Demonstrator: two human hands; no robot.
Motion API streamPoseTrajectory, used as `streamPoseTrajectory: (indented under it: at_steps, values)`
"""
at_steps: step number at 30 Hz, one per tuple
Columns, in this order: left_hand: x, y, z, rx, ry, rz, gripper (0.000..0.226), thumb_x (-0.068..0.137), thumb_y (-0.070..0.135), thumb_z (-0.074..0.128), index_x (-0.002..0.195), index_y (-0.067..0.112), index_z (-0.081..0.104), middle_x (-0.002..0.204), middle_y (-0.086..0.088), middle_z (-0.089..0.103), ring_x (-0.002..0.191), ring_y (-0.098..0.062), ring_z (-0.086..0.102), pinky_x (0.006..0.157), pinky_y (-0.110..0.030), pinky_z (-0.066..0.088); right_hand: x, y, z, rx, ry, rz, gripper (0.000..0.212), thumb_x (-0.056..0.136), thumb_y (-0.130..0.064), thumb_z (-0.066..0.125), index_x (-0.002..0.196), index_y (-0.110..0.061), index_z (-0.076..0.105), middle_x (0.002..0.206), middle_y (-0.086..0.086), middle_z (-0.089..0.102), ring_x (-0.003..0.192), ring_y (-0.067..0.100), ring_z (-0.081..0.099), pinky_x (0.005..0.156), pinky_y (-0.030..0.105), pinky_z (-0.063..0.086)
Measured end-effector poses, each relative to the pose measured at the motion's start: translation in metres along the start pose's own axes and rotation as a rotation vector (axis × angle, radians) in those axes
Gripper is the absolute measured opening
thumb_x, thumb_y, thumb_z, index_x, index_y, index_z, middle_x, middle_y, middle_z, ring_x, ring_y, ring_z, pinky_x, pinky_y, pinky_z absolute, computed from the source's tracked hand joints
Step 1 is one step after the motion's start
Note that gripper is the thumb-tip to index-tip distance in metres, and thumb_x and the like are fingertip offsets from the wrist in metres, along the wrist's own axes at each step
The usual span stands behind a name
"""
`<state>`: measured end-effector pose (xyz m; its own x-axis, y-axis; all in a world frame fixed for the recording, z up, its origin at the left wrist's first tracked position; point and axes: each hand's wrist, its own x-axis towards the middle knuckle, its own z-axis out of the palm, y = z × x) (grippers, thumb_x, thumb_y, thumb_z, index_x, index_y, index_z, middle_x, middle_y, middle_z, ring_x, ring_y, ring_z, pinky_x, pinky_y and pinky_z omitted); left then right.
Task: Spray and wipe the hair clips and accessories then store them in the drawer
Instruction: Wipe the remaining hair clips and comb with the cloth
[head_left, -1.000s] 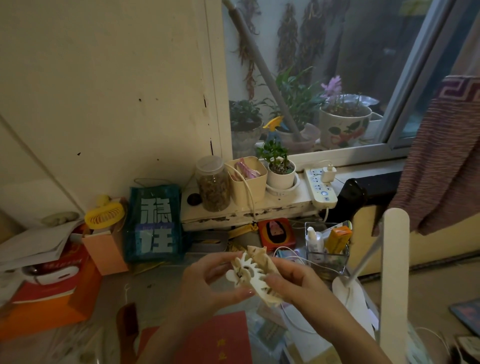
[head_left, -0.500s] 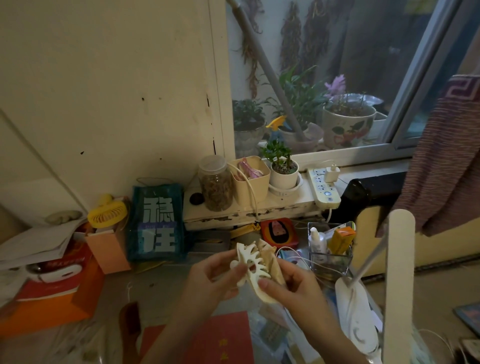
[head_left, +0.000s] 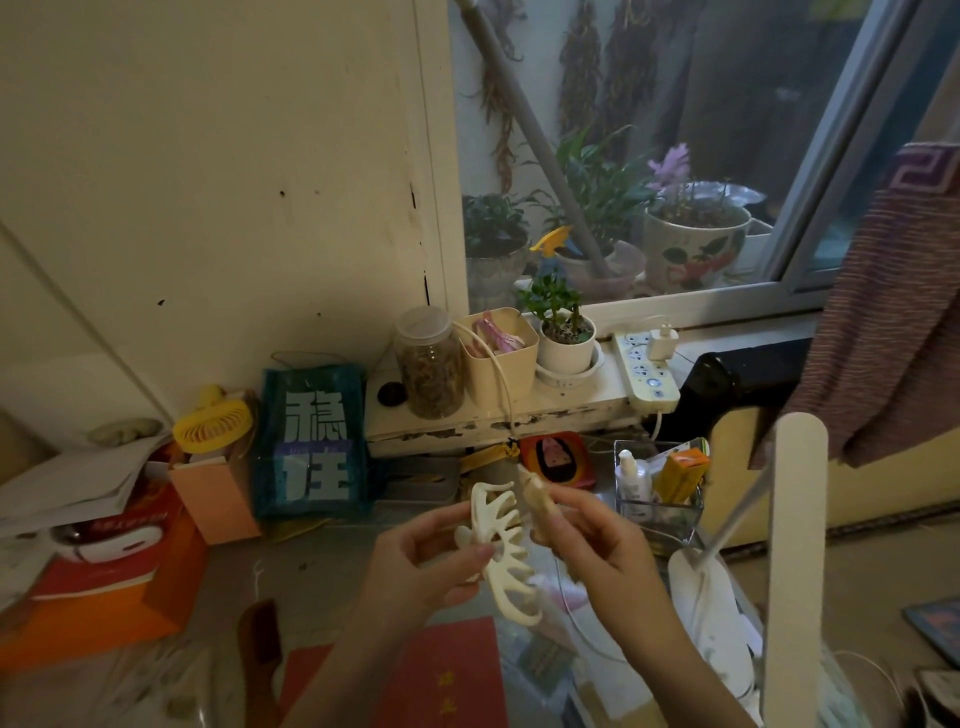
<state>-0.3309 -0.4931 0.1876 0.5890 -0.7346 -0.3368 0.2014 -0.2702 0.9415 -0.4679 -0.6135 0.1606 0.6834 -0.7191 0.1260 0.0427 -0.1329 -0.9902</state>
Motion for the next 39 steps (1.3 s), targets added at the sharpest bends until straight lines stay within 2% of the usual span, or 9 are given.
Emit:
streamPoseTrajectory:
  at_steps: [3,6,15,22,26,29,32,36,39]
  values:
    - [0.0,0.0,0.004,-0.088,0.048,-0.016,0.031,0.076,0.005,0.071,0.102,0.022,0.068,0.08,0.005,0.075,0.078,-0.019,0.072,0.071,-0.036,0.059,-0.005,0.001,0.006,-0.124,-0.042,-0.046,0.026,0.09,-0.018,0.058,0.112,-0.03,0.066,0.085,-0.02,0.07,0.072,0.001,0.065,0.061,0.018,0.05]
    - [-0.002,0.0,0.006,-0.126,0.083,-0.003,0.029,0.076,0.003,0.071,0.096,0.024,0.067,0.073,0.011,0.074,0.072,-0.013,0.072,0.071,-0.035,0.058,-0.011,0.005,0.008,-0.182,-0.024,-0.05,0.031,0.088,-0.011,0.062,0.113,-0.028,0.065,0.079,-0.029,0.067,0.067,-0.004,0.062,0.058,0.008,0.044]
    - [-0.004,-0.006,0.009,-0.211,0.16,0.035,0.028,0.076,0.004,0.07,0.095,0.024,0.068,0.081,0.0,0.075,0.082,-0.021,0.072,0.074,-0.036,0.057,-0.023,0.014,0.0,-0.271,-0.092,-0.161,0.031,0.082,-0.039,0.057,0.11,-0.031,0.069,0.106,-0.023,0.068,0.098,-0.004,0.063,0.078,0.009,0.046]
    - [-0.005,-0.013,0.005,-0.209,0.181,0.015,0.026,0.075,0.007,0.072,0.09,0.028,0.07,0.078,0.003,0.075,0.083,-0.021,0.071,0.077,-0.038,0.058,-0.02,0.012,-0.012,-0.329,-0.198,-0.159,0.025,0.081,-0.031,0.061,0.104,-0.033,0.071,0.1,-0.022,0.07,0.089,-0.005,0.065,0.073,0.009,0.046]
    - [-0.007,-0.017,0.004,-0.196,0.149,0.001,0.027,0.07,0.008,0.074,0.089,0.027,0.071,0.075,0.001,0.074,0.075,-0.019,0.071,0.07,-0.036,0.057,-0.007,0.006,-0.013,-0.27,-0.065,-0.143,0.022,0.084,-0.031,0.065,0.105,-0.038,0.068,0.095,-0.022,0.07,0.086,0.003,0.067,0.075,0.023,0.054]
    - [-0.009,-0.02,0.007,-0.187,0.115,0.003,0.035,0.058,0.015,0.077,0.092,0.023,0.072,0.075,-0.002,0.074,0.07,-0.019,0.07,0.057,-0.028,0.056,-0.001,0.005,-0.004,-0.313,-0.013,-0.185,0.025,0.086,-0.018,0.066,0.106,-0.032,0.068,0.092,-0.027,0.068,0.085,-0.002,0.065,0.074,0.014,0.049]
    - [-0.01,-0.024,0.009,-0.221,0.122,0.009,0.028,0.069,0.004,0.074,0.092,0.02,0.072,0.078,-0.008,0.074,0.059,-0.016,0.068,0.05,-0.024,0.054,-0.004,0.011,0.005,-0.352,-0.034,-0.177,0.029,0.086,-0.01,0.065,0.11,-0.026,0.069,0.072,-0.034,0.062,0.069,-0.005,0.06,0.062,0.006,0.041]
    - [-0.011,-0.03,0.005,-0.267,0.158,0.012,0.027,0.075,0.002,0.069,0.094,0.022,0.072,0.086,-0.008,0.075,0.08,-0.025,0.072,0.064,-0.032,0.06,-0.012,0.017,0.007,-0.288,-0.075,-0.162,0.026,0.085,-0.012,0.066,0.107,-0.026,0.069,0.082,-0.027,0.068,0.072,-0.003,0.064,0.063,0.007,0.045]
    - [-0.012,-0.034,0.004,-0.298,0.173,0.018,0.029,0.075,0.002,0.068,0.098,0.019,0.07,0.089,-0.01,0.075,0.083,-0.027,0.072,0.064,-0.031,0.06,-0.019,0.021,0.005,-0.236,-0.12,-0.109,0.028,0.085,-0.01,0.066,0.103,-0.031,0.069,0.092,-0.023,0.071,0.08,-0.003,0.066,0.067,0.009,0.048]
